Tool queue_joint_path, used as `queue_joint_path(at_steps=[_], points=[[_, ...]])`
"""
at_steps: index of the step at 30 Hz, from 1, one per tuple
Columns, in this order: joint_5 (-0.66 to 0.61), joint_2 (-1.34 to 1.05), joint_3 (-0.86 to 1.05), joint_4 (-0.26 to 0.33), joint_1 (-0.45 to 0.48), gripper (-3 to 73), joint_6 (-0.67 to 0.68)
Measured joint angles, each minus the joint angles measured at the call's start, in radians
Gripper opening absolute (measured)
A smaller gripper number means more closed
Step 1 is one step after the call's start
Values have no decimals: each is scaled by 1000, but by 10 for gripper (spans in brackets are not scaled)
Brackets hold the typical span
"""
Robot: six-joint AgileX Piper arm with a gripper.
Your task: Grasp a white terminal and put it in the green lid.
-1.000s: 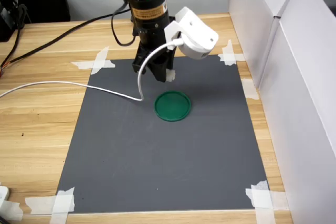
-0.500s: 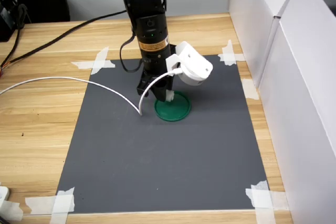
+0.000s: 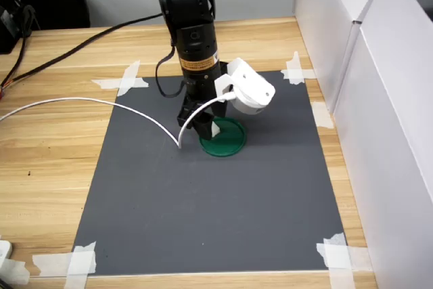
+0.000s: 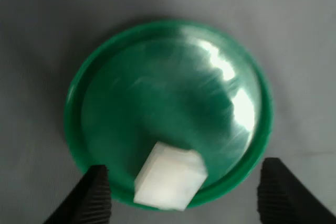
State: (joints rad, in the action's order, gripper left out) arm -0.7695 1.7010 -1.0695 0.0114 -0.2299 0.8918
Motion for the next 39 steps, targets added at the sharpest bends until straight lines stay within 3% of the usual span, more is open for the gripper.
queue_joint_path(at_steps=[5,9,15,20,25,28,32,39], points=[[50,-58,0,41,0,702,-19],[105,-184,0,76,0,599,-54],[158,-416,24,93,0,274,-176],[189,-633,80,74,0,35,-452],[244,-884,192,-60,0,-10,-781],[277,-1014,273,-105,0,-13,-920],[282,-1152,385,-117,33,-13,-998],[277,-1351,541,-124,229,-15,-1011]])
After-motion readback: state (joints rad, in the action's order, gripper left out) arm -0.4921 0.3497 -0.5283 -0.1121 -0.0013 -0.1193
